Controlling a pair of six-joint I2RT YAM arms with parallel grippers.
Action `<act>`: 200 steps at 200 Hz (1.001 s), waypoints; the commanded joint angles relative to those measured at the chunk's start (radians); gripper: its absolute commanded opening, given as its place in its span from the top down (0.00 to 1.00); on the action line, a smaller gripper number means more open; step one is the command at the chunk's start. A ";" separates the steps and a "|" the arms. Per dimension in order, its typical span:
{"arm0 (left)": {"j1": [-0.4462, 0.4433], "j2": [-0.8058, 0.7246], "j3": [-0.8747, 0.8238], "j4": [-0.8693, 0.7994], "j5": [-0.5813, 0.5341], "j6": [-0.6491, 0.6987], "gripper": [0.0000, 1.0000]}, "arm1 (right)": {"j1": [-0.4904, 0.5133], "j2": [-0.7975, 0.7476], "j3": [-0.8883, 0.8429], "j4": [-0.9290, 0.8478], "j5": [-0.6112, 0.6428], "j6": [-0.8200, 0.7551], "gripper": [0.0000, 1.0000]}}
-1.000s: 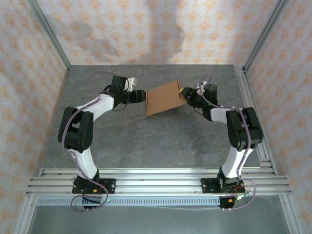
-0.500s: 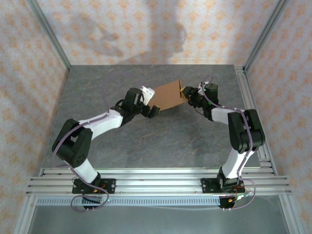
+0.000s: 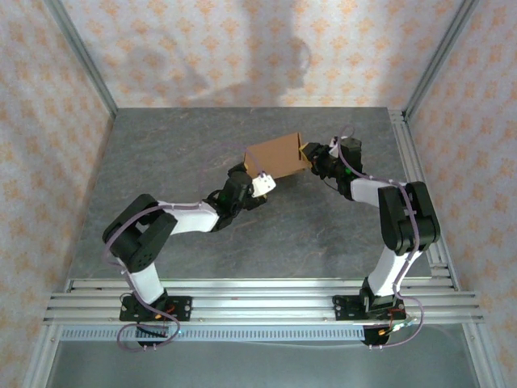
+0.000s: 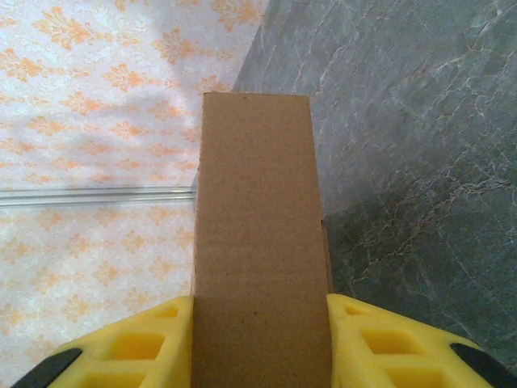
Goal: Fold the paper box
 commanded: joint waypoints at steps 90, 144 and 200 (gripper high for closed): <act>0.003 0.134 0.088 0.125 -0.206 0.073 0.29 | -0.004 -0.035 -0.016 0.063 -0.020 0.086 0.62; 0.002 0.114 0.084 0.098 -0.206 0.073 0.46 | -0.004 -0.043 -0.025 0.055 -0.022 0.068 0.61; 0.003 0.081 0.072 0.073 -0.196 0.066 0.61 | -0.004 -0.049 -0.021 0.055 -0.023 0.069 0.59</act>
